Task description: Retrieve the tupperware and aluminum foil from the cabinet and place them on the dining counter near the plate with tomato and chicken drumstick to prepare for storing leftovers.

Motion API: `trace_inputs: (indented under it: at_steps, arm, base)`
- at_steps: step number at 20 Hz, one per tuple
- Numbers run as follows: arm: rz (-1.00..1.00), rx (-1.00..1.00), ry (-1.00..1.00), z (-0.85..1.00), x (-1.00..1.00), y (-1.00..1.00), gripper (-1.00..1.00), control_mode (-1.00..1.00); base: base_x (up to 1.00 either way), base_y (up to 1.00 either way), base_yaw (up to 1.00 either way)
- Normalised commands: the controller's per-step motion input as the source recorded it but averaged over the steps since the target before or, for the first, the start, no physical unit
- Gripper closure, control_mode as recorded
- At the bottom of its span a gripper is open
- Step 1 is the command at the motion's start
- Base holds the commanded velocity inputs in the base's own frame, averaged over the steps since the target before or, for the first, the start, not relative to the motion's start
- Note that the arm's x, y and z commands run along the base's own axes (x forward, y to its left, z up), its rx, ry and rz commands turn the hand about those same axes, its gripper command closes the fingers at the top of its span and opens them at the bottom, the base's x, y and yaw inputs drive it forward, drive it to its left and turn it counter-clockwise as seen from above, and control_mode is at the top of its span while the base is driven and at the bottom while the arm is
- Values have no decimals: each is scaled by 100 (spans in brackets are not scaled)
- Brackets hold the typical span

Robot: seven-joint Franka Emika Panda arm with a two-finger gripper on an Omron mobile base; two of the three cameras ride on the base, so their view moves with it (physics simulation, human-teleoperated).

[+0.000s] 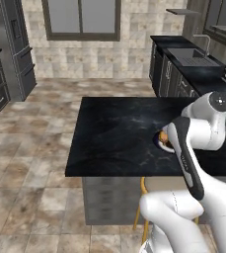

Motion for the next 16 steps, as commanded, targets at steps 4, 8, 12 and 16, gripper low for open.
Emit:
trace_inputs:
  at_steps: [4, 8, 12, 16]
  arm:
    - [0, 0, 0, 0, 0, 0, -100, 100]
    - [0, 0, 0, 0, 0, 0, -100, 100]
    - [0, 0, 0, 0, 0, 0, -100, 100]
    - [0, 0, 0, 0, 0, 0, -100, 100]
  base:
    - [-61, 3, 0]
    - [-95, 40, 11]
    - [-55, 96, 20]
    - [3, 100, 20]
